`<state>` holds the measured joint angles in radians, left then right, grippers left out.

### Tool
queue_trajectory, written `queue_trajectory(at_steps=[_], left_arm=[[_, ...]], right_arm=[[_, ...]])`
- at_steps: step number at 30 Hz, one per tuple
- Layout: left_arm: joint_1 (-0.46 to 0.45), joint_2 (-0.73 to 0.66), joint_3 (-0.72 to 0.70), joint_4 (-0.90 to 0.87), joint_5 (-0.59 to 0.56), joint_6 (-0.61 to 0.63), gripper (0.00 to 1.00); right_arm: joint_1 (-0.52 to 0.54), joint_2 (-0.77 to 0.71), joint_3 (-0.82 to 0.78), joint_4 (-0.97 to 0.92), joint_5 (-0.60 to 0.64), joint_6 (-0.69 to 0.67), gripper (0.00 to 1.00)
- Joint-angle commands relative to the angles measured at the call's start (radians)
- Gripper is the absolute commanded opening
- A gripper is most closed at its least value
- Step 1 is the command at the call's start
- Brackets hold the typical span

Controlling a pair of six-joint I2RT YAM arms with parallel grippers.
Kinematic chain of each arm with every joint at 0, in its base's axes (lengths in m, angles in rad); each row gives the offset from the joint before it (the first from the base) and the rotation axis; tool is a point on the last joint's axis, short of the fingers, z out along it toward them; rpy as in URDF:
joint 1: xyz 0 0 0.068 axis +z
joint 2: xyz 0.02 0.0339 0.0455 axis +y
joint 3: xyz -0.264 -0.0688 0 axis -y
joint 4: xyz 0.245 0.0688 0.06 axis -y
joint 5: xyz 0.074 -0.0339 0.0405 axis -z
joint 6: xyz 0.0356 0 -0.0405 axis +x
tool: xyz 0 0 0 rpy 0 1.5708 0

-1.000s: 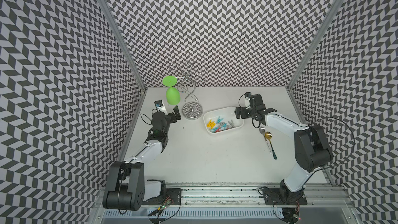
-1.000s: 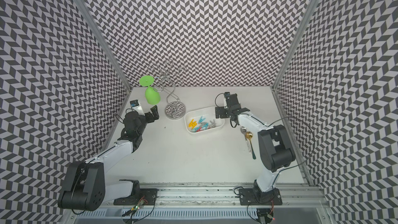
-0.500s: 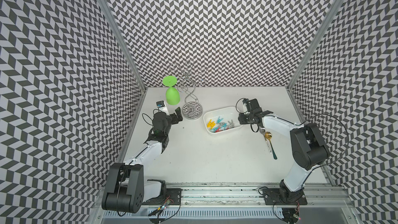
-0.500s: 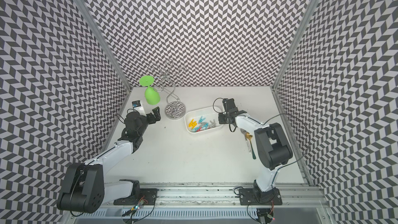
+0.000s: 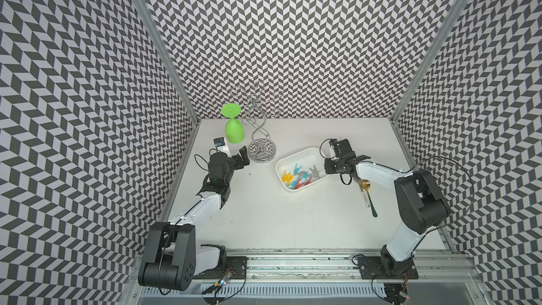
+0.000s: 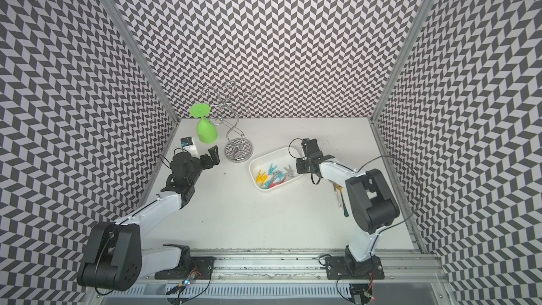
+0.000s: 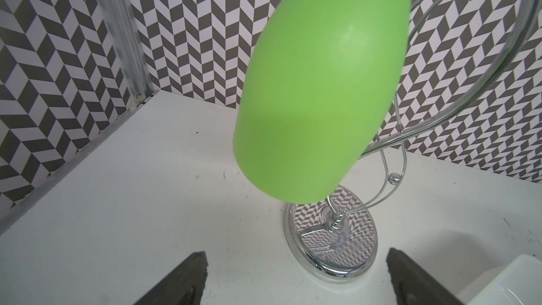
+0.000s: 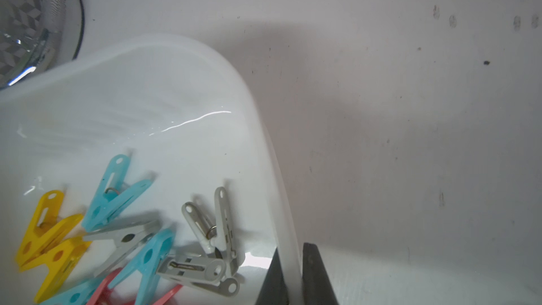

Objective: Take the clothespins out of the storage box
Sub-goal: Move the storage box to the center of the board.

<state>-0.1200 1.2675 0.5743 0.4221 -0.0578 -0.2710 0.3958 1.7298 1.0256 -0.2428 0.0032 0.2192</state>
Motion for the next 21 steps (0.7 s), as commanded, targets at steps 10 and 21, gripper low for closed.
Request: queue_trajectory(at_steps=[10, 21], left_arm=[[-0.058, -0.037, 0.051, -0.06, -0.012, -0.003, 1.0], [-0.11, -0.033, 0.08, -0.101, -0.019, -0.016, 1.0]], right_arm=[[0.095, -0.276, -0.26, -0.072, -0.005, 0.224, 0.09], [0.322, -0.568, -0.446, -0.229, 0.108, 0.611, 0.08]])
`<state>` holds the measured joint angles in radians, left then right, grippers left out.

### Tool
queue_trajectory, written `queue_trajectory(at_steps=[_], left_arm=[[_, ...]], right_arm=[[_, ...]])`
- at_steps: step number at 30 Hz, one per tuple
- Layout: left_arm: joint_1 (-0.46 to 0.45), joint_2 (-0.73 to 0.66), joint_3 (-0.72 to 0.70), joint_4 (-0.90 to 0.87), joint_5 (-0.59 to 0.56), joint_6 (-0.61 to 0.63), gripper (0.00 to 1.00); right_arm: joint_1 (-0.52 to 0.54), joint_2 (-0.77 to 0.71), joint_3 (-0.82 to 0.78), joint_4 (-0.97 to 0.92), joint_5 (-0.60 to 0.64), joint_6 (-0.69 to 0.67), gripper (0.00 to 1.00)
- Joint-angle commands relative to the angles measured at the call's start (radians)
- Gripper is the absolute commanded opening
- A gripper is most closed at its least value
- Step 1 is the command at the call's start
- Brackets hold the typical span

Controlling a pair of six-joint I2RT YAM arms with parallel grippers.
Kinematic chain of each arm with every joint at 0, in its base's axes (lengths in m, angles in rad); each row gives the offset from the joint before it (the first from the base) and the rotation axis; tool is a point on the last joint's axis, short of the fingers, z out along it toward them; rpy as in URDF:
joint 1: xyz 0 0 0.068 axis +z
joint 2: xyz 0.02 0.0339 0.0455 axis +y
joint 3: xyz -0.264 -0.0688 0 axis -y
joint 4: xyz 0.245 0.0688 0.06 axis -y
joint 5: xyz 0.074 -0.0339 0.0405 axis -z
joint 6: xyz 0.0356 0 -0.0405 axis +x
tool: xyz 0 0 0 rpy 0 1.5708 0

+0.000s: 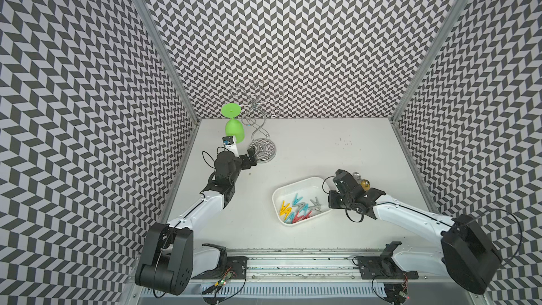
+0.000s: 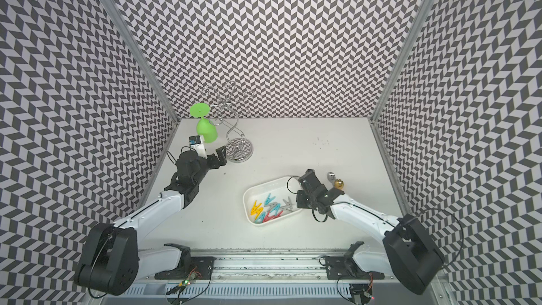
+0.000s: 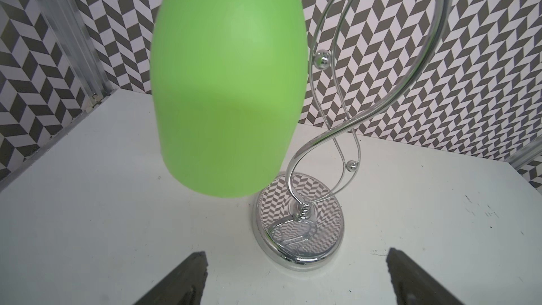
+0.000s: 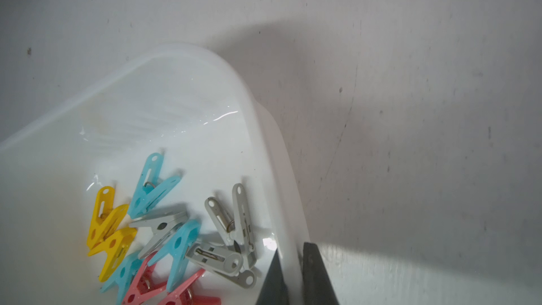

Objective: Take the clothespins out of the storage box
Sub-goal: Move the storage box to the center of the board.

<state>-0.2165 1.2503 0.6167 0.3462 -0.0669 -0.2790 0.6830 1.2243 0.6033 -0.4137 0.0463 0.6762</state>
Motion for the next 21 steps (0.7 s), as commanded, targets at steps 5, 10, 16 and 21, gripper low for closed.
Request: queue_trajectory(at_steps=[5, 10, 16, 21], left_arm=[[-0.039, -0.012, 0.065, -0.065, -0.007, -0.021, 1.0], [-0.087, -0.011, 0.09, -0.091, -0.012, -0.015, 1.0], [-0.133, -0.003, 0.129, -0.144, -0.019, 0.009, 1.0], [-0.183, 0.02, 0.189, -0.235, -0.012, 0.021, 0.99]], right_arm=[[0.108, -0.16, -0.09, -0.101, 0.113, 0.289, 0.08], [0.159, -0.16, -0.11, -0.096, 0.133, 0.347, 0.08], [0.185, -0.111, -0.07, -0.097, 0.147, 0.328, 0.17], [0.183, -0.128, -0.009, -0.099, 0.191, 0.252, 0.35]])
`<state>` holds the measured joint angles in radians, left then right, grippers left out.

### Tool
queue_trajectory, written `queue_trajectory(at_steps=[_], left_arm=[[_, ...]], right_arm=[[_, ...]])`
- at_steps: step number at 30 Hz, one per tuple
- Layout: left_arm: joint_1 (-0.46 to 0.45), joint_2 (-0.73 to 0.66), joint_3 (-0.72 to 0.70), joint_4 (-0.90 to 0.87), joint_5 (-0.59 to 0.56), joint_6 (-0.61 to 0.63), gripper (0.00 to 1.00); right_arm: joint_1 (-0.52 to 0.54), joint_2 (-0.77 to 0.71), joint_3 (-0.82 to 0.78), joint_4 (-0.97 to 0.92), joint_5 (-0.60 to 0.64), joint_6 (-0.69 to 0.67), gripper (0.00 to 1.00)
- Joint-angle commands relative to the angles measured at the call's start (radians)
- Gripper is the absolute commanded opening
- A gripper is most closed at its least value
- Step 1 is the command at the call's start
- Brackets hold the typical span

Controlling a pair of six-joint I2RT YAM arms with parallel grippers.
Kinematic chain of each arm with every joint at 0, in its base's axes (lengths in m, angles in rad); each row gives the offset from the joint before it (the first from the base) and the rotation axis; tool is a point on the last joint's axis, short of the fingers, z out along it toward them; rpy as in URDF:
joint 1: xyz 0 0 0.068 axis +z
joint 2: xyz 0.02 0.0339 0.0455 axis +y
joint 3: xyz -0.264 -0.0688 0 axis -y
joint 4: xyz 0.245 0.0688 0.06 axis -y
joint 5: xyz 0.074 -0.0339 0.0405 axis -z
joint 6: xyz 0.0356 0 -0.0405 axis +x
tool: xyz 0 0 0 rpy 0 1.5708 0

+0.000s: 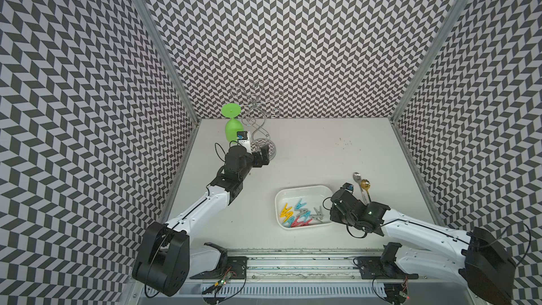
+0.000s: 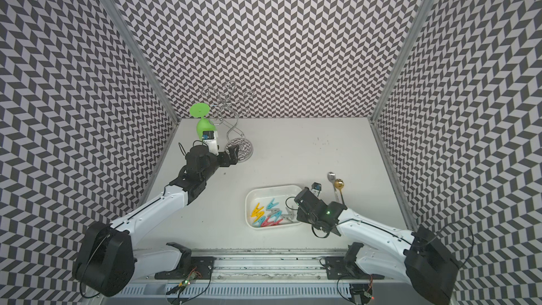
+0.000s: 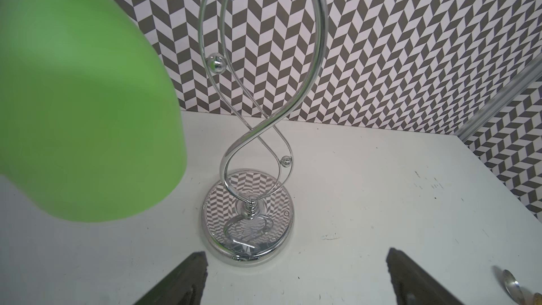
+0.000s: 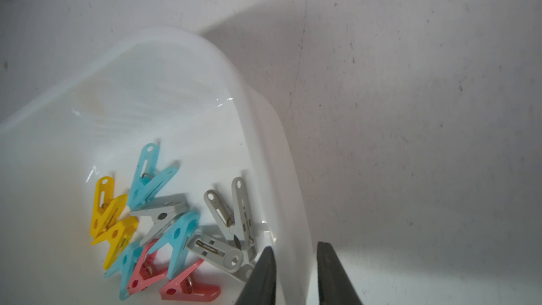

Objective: Take the clothespins out of the storage box
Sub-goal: Move the storage box to the center of the board, then pick up the clothespin from the storage box.

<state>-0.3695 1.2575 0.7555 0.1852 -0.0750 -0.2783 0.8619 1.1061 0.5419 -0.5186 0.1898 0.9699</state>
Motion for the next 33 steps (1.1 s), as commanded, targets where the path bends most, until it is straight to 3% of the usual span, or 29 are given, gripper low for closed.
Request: queue_trajectory(at_steps=[1, 6, 14, 22, 33], left_arm=[[-0.049, 0.017, 0.065, -0.095, -0.009, 0.021, 0.99], [-0.158, 0.052, 0.136, -0.216, -0.045, 0.028, 0.97], [-0.307, 0.144, 0.214, -0.419, -0.019, -0.017, 0.88], [-0.471, 0.219, 0.29, -0.578, -0.059, -0.109, 0.81], [-0.596, 0.423, 0.391, -0.671, -0.131, -0.188, 0.61]], right_arm=[[0.003, -0.018, 0.072, 0.01, 0.059, -0.082, 0.4], [-0.006, -0.034, 0.126, 0.067, 0.12, -0.278, 0.55], [-0.084, -0.035, 0.174, 0.221, 0.007, -0.584, 0.58], [-0.256, -0.01, 0.146, 0.286, -0.196, -0.601, 0.54], [-0.303, -0.026, 0.104, 0.261, -0.213, -0.588, 0.52]])
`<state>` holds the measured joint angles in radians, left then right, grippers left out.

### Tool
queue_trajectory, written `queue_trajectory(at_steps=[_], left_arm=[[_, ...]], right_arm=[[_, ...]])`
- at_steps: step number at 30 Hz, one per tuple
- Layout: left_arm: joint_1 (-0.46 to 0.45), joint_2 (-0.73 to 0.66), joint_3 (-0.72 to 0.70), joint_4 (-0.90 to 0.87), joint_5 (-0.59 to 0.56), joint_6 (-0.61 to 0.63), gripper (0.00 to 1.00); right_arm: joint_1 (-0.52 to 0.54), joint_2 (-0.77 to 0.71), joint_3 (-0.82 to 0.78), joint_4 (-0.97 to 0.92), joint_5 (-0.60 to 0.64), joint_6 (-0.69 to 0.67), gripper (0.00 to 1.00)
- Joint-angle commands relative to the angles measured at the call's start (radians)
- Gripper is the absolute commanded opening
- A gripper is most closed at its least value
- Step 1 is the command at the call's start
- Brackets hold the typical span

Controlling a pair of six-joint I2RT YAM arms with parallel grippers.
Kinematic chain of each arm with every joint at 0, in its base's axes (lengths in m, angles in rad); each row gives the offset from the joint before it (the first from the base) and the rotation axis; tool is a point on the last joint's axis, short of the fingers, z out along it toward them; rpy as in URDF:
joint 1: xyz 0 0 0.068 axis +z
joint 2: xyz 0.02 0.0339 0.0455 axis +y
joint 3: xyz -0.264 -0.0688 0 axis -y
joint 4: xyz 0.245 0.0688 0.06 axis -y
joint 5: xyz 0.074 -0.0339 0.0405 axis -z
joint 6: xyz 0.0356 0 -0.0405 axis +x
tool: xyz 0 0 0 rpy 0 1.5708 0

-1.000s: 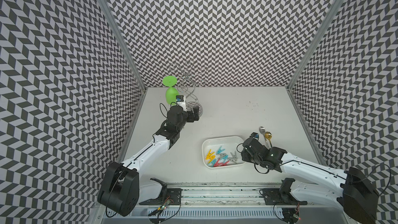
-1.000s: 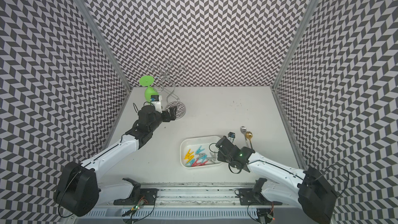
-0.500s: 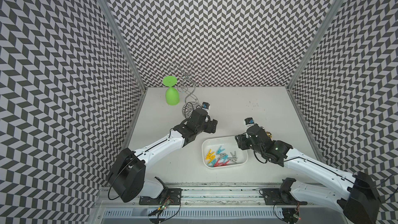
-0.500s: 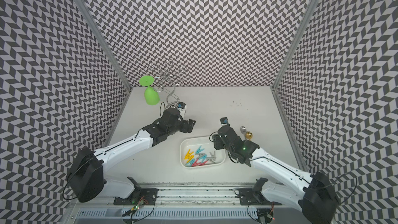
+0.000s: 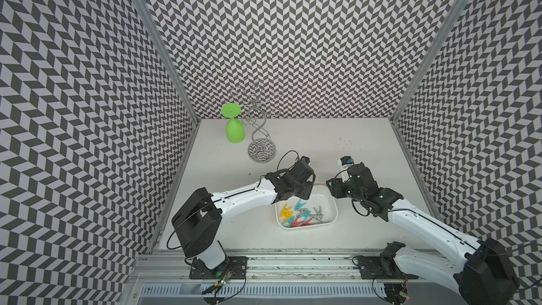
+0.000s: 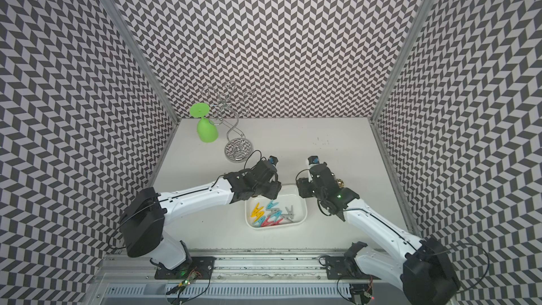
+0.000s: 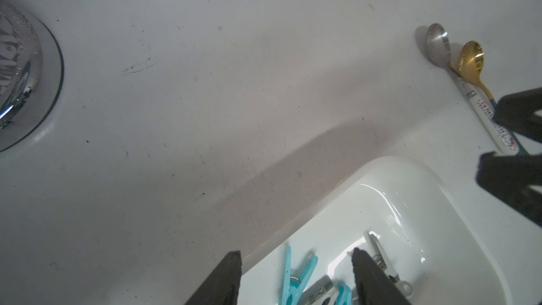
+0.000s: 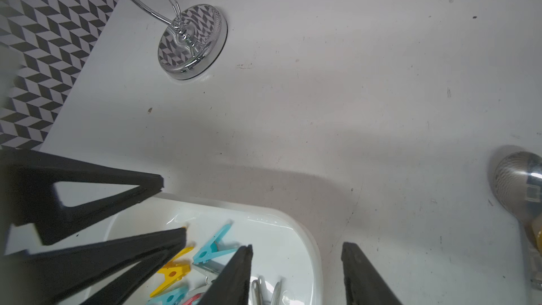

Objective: Take the clothespins out of the storage box
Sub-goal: Pick up the clothespin from the storage box.

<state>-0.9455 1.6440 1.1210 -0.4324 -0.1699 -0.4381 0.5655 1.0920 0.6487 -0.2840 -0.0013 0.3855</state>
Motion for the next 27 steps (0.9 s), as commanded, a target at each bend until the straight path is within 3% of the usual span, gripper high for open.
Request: queue_trajectory(at_steps=[1, 8, 17, 21, 27], left_arm=[[-0.028, 0.056, 0.03, -0.057, -0.037, -0.034, 0.59], [-0.056, 0.12, 0.025, -0.046, -0.06, -0.068, 0.44], [-0.061, 0.144, 0.003, -0.045, -0.066, -0.069, 0.42], [-0.059, 0.151, -0.017, -0.025, -0.066, -0.065, 0.34], [-0.058, 0.169, -0.035, -0.01, -0.059, -0.063, 0.31]], right_arm=[[-0.007, -0.019, -0.004, 0.026, -0.027, -0.006, 0.52], [-0.001, -0.042, -0.015, 0.032, -0.067, -0.01, 0.52], [0.001, -0.06, -0.027, 0.037, -0.072, -0.013, 0.51], [0.001, -0.056, -0.029, 0.04, -0.074, -0.012, 0.51], [-0.001, -0.052, -0.031, 0.042, -0.075, -0.014, 0.5]])
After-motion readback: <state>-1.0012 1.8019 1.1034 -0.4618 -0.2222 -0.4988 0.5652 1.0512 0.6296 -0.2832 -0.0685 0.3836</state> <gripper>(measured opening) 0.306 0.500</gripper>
